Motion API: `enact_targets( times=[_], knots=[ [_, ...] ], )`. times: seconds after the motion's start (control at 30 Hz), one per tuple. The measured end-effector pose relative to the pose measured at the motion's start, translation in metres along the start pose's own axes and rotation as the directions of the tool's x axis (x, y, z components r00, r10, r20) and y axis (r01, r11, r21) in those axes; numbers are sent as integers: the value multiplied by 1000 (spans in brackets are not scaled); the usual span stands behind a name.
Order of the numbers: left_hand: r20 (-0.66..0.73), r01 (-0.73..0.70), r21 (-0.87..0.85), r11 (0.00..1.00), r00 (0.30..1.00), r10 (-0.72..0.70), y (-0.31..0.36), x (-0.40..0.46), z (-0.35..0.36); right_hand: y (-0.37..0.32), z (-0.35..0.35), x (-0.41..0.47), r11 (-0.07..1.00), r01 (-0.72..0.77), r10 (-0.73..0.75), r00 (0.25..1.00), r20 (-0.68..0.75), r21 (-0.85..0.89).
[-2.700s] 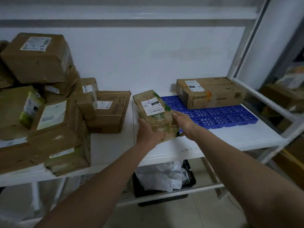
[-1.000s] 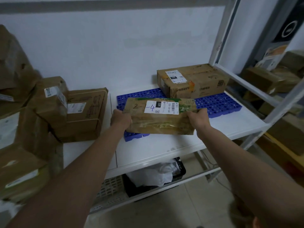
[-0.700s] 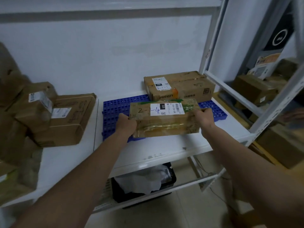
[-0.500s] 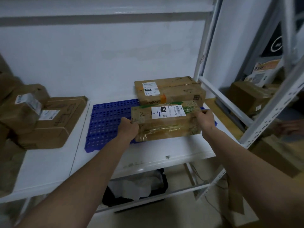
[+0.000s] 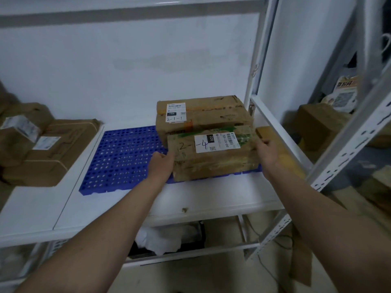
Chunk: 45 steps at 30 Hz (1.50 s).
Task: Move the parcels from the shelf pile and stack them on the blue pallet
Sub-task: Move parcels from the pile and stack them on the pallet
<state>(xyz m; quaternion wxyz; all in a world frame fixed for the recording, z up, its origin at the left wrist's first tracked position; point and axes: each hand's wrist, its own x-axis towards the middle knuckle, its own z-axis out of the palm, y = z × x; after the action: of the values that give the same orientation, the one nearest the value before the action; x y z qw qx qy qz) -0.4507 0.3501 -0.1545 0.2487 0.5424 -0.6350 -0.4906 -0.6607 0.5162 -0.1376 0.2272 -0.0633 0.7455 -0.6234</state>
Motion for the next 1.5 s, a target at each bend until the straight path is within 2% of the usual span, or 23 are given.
enact_targets(
  times=[0.17, 0.33, 0.67, 0.9, 1.17, 1.5],
  knots=[
    [-62, 26, 1, 1000, 998, -26, 9, 9, 11, -5, -4, 15, 996, -2, 3, 1000, 11, -91],
    [-110, -11, -5, 1000, 994, 10, 21, 22, 17, -19, -4, 27, 978, 48, -40, 998, 43, -204],
    [-74, -44, -31, 999, 996, 42, 33, 47, 19, -48, 7, 46, 926, 75, -9, 984, 175, -371],
    [-74, -38, -97, 995, 997, 31, 37, 61, 23, -56, 14, 63, 930, 54, 9, 985, 170, -364],
    [-43, -2, -227, 974, 999, -8, 36, 69, 28, -52, 14, 72, 965, -30, 79, 981, 179, -260],
    [-182, 65, -105, 992, 980, -83, 40, 65, 32, -46, 12, 74, 964, -40, 81, 986, 149, -263]
  ],
)
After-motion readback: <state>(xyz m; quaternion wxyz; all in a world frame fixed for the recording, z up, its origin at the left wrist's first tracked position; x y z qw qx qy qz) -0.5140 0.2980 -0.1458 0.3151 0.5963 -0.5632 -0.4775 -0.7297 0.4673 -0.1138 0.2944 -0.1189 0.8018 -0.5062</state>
